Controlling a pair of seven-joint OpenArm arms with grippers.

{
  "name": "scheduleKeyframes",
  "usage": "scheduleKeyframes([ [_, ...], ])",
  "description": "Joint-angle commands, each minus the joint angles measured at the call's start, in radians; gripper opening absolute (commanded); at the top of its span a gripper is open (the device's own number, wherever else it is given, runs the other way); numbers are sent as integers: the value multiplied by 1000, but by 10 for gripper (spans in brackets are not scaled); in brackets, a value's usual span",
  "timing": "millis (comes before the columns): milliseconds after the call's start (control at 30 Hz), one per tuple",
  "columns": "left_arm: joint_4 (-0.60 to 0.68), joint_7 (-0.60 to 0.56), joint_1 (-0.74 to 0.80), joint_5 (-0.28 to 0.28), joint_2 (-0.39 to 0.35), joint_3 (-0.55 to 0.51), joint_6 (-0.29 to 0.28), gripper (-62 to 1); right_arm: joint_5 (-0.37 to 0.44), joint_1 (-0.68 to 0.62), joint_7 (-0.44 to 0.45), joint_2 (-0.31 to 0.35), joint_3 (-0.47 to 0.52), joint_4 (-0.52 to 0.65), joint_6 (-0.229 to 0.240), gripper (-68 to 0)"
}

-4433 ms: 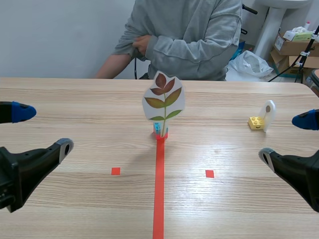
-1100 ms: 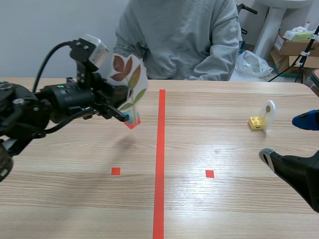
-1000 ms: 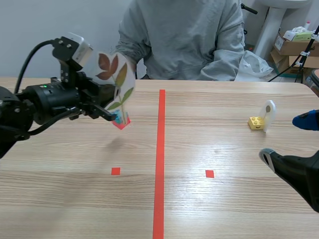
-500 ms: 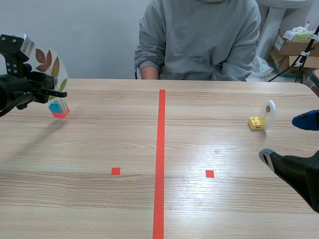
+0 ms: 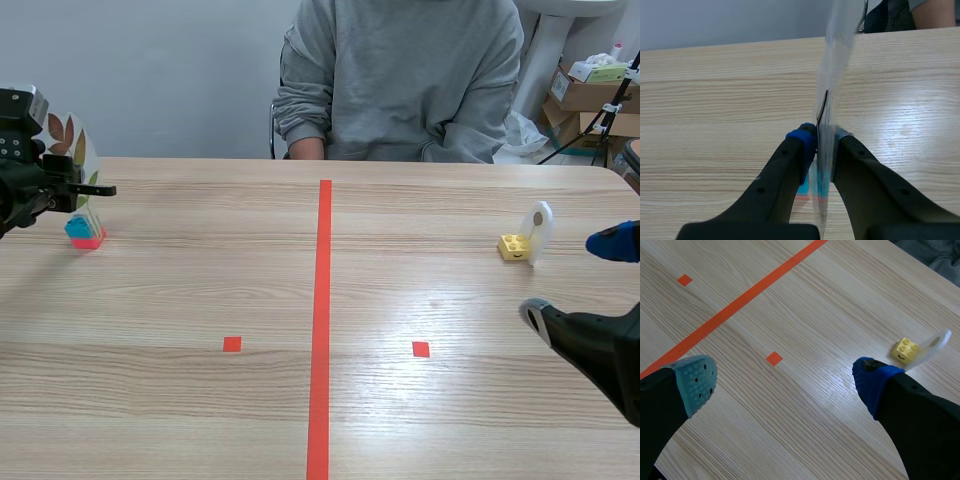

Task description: Do the leaf sorting experiment

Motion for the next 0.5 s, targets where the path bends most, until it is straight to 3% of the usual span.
scheduleKeyframes([
  [0,22,-2,-15,2,-8,-8,5,-569,7,12,14,13,6,1,1,-126],
  [100,22,-2,-15,2,-8,-8,5,-566,7,12,15,13,6,1,1,-126],
  [167,22,-2,-16,2,-8,-8,5,-520,7,12,15,13,6,1,1,-126],
  [333,23,-15,-16,1,-9,-8,5,-207,7,12,15,13,6,1,1,-126],
  [467,34,-47,-15,1,-9,-8,5,-44,7,12,15,13,6,1,1,-126],
])
